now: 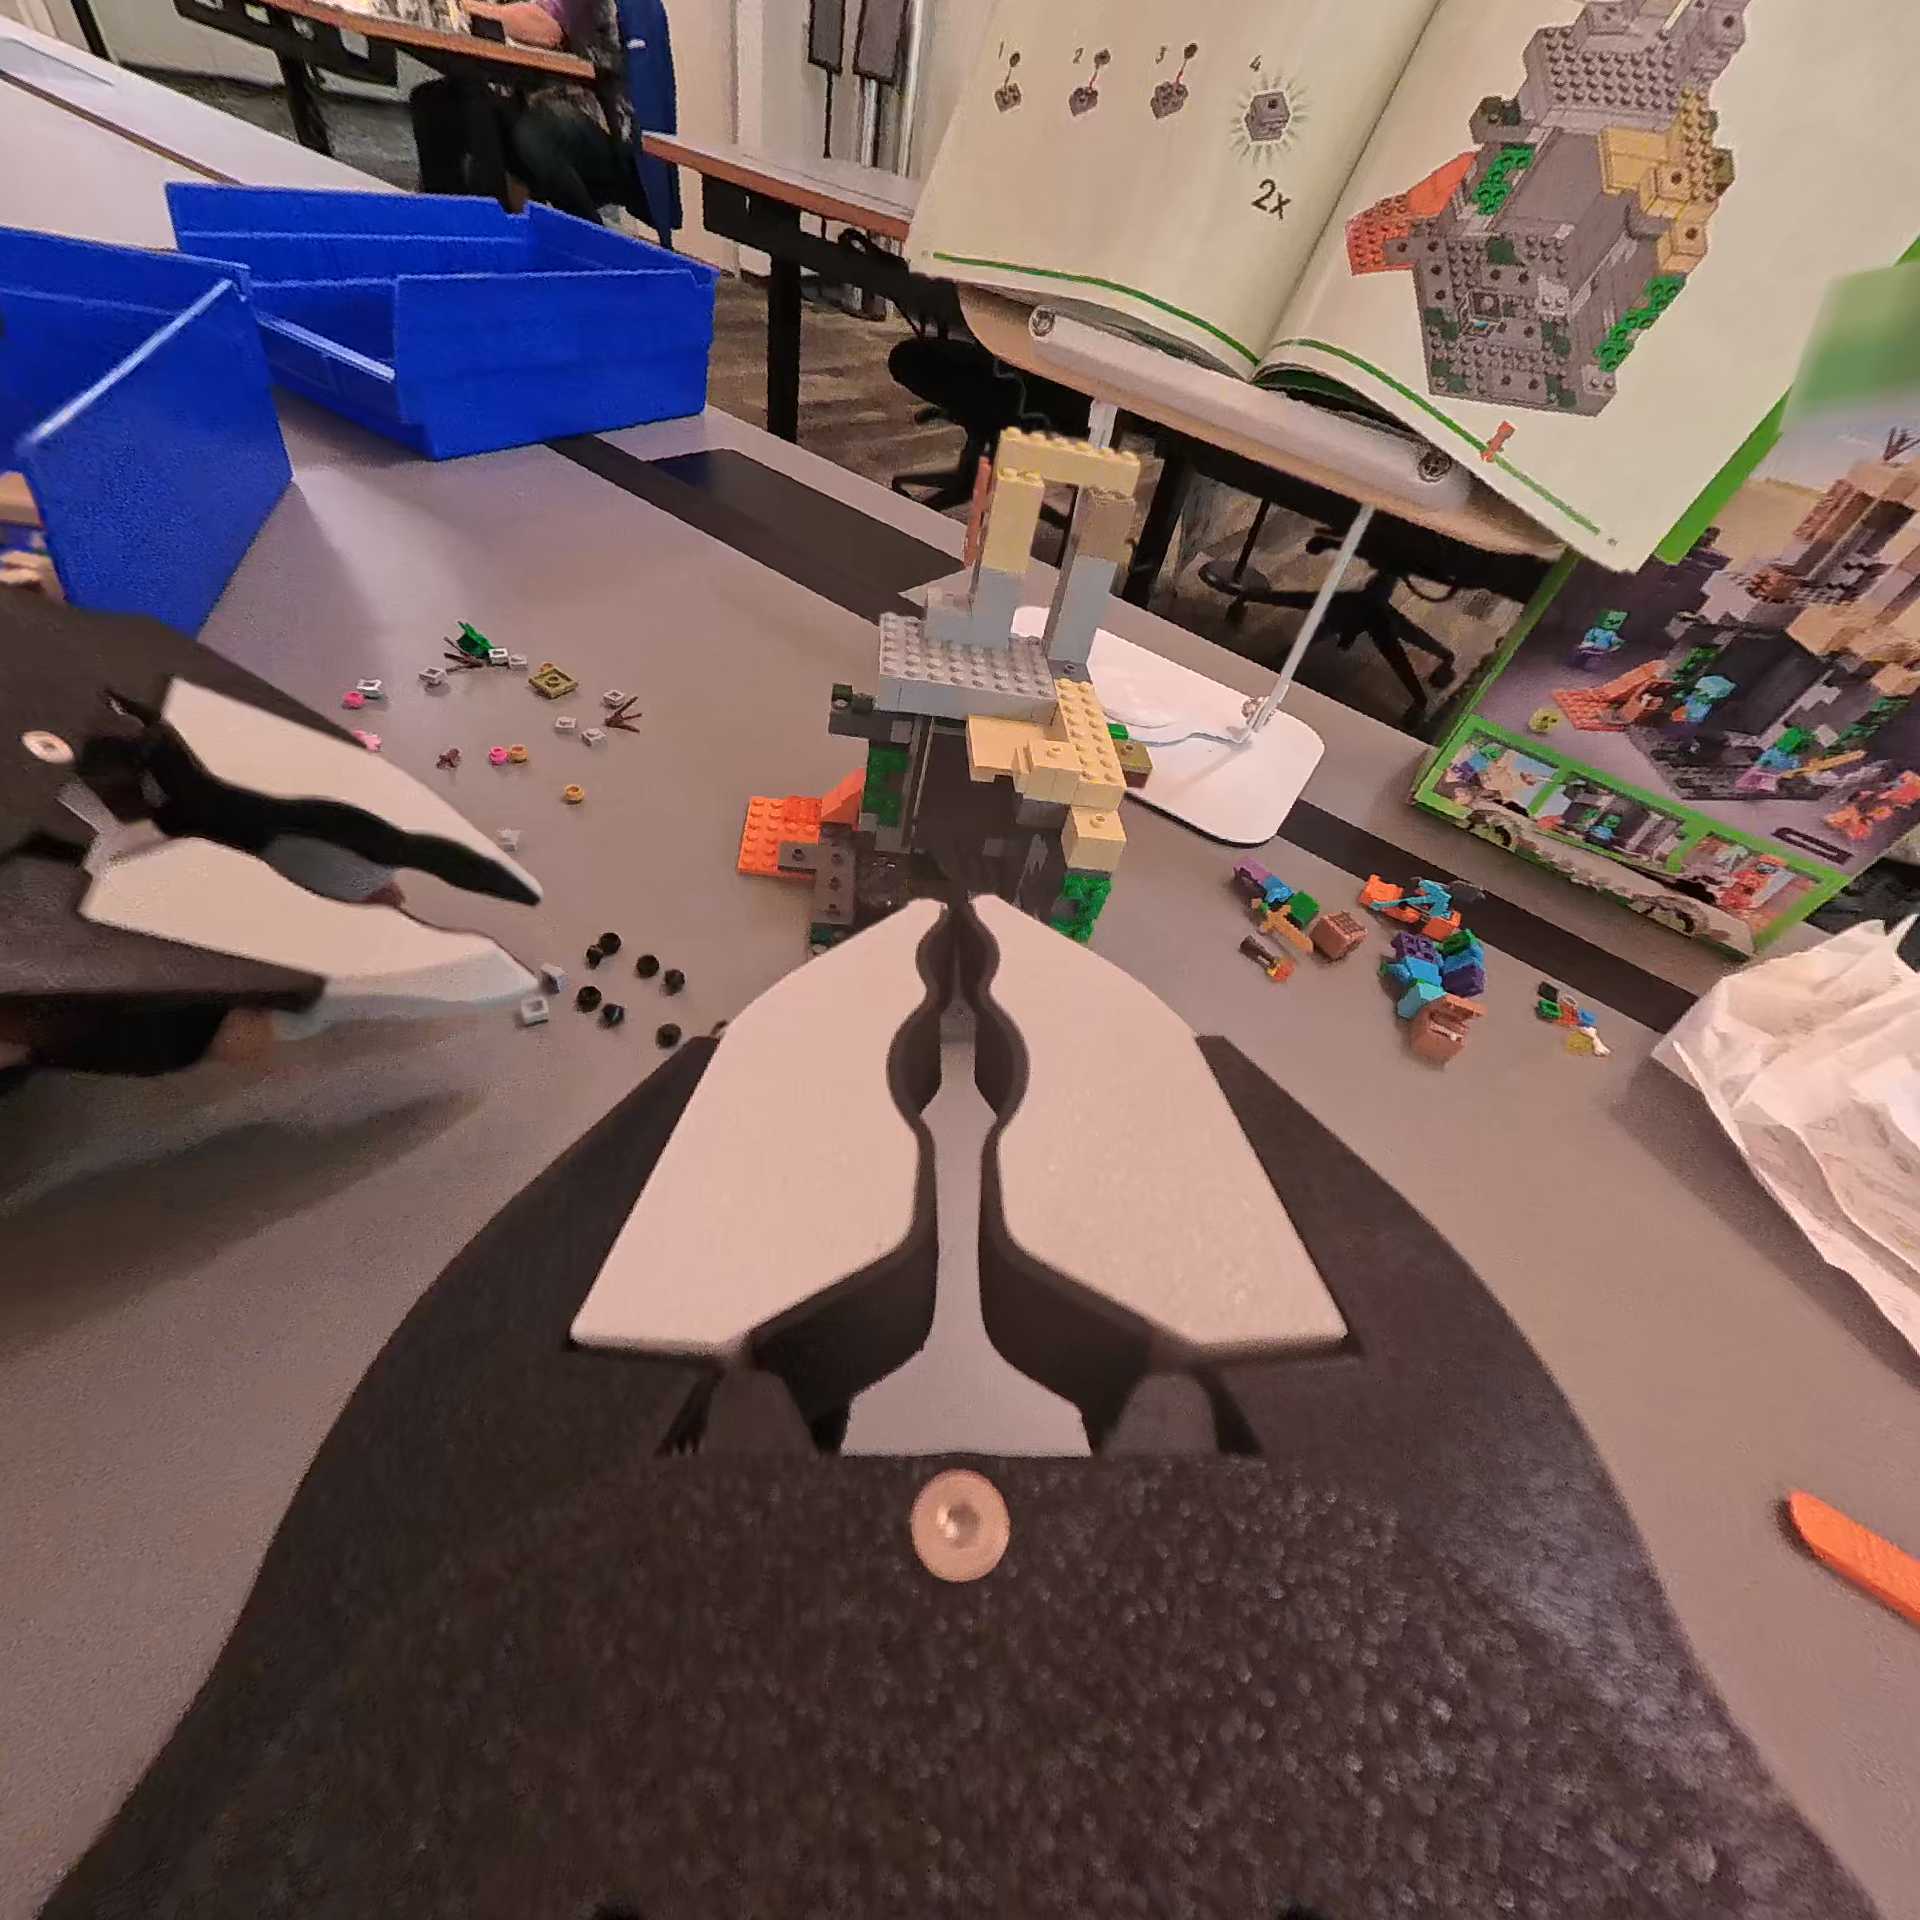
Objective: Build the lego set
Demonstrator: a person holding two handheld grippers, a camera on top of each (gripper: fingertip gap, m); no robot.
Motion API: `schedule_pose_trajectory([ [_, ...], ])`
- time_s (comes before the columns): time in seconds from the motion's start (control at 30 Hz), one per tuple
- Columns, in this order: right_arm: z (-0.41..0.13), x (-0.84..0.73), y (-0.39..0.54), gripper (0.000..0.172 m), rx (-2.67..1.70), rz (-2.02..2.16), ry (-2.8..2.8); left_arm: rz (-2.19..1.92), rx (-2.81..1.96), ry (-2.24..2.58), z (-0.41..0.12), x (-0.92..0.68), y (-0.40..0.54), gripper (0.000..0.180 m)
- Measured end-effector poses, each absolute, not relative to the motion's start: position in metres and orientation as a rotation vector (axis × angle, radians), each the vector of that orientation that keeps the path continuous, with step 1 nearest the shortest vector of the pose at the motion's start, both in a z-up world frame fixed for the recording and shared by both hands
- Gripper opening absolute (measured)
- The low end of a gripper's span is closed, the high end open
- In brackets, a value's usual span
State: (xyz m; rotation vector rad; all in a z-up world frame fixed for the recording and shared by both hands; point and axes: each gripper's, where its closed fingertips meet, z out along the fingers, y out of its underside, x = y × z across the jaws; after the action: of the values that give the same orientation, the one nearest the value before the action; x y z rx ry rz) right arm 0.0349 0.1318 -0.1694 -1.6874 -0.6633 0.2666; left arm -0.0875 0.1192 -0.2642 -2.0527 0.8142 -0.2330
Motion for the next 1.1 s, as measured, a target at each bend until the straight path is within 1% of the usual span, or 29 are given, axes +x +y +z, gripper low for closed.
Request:
schedule_pose_trajectory([
  [0.23,-0.179,0.049,0.132,0.0,-1.655,0.3,-0.654,-0.273,-1.966,0.71,-0.209,-0.112,0.114,0.023],
  [0.4,-0.181,0.052,0.133,0.0,-1.624,0.346,-0.656,-0.189,-2.013,0.664,-0.196,-0.166,0.121,0.02],
  [0.67,-0.184,0.039,0.138,0.0,-1.581,0.425,-0.698,-0.092,-2.159,0.667,-0.214,-0.253,0.128,0.024],
  [0.8,-0.186,0.031,0.137,0.0,-1.568,0.462,-0.723,-0.081,-2.246,0.829,-0.225,-0.268,0.126,0.024],
  [0.9,-0.186,0.026,0.135,0.0,-1.558,0.484,-0.738,-0.157,-2.325,1.008,-0.246,-0.262,0.119,0.024],
  [1.0,-0.186,0.025,0.133,0.0,-1.551,0.502,-0.741,-0.056,-2.399,1.121,-0.267,-0.269,0.118,0.025],
  [1.1,-0.187,0.027,0.132,0.0,-1.551,0.514,-0.738,0.021,-2.484,1.153,-0.282,-0.273,0.121,0.022],
])
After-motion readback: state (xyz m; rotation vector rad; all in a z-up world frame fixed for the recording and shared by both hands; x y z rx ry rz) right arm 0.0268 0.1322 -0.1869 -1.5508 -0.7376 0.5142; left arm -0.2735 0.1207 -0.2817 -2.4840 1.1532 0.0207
